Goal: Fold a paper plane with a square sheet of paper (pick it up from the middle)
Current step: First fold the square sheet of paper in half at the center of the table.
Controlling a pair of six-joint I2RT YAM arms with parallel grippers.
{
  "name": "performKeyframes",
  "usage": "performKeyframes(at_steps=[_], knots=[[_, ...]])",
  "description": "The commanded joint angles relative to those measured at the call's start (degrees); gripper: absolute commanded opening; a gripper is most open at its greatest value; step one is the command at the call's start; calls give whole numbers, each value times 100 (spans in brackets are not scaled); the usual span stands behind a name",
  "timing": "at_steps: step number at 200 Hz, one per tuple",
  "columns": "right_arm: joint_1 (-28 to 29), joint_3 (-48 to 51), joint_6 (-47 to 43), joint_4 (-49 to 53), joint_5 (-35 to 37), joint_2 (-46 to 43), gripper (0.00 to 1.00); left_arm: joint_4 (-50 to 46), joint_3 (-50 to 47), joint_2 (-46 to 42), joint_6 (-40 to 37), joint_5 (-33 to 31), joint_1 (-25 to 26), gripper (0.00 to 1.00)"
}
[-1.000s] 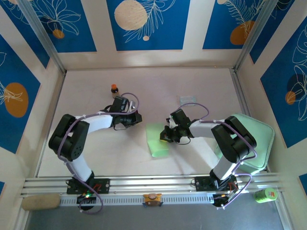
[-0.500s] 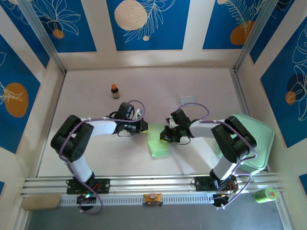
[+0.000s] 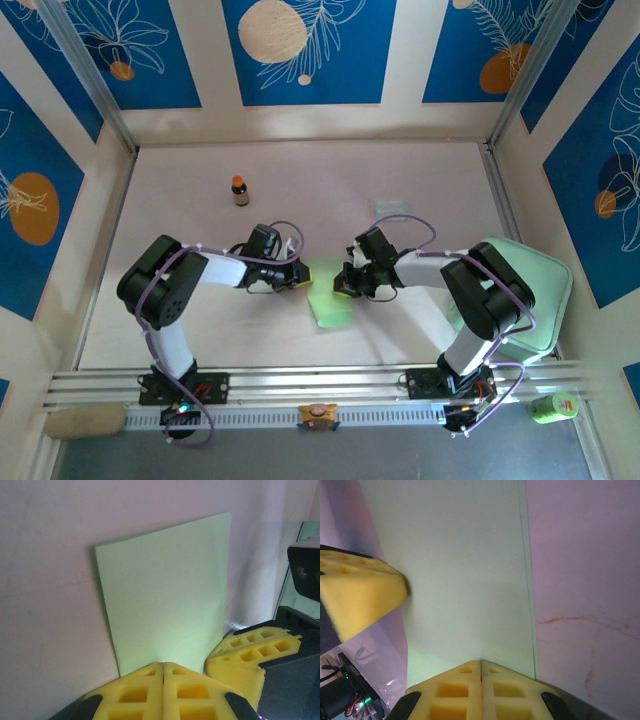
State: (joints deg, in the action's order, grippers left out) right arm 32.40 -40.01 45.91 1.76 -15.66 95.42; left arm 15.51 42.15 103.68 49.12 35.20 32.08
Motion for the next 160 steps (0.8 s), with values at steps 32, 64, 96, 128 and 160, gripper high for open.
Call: performKeyframes(at_steps=[32, 64, 96, 128, 160], knots=[[12, 301, 49, 756, 485, 142, 0, -1004, -106, -366, -452, -588, 98, 0], [7, 301, 51, 764, 491, 114, 0, -1178, 93, -754, -318, -551, 212, 0], [3, 301, 49, 782, 501, 94, 0, -620, 10, -729, 53, -302, 436, 0], [12, 329, 59, 756, 493, 97, 0, -453, -98, -456, 141, -352, 534, 0], [12, 357, 74, 713, 485, 92, 0, -612, -272, -146, -89, -566, 531, 0]])
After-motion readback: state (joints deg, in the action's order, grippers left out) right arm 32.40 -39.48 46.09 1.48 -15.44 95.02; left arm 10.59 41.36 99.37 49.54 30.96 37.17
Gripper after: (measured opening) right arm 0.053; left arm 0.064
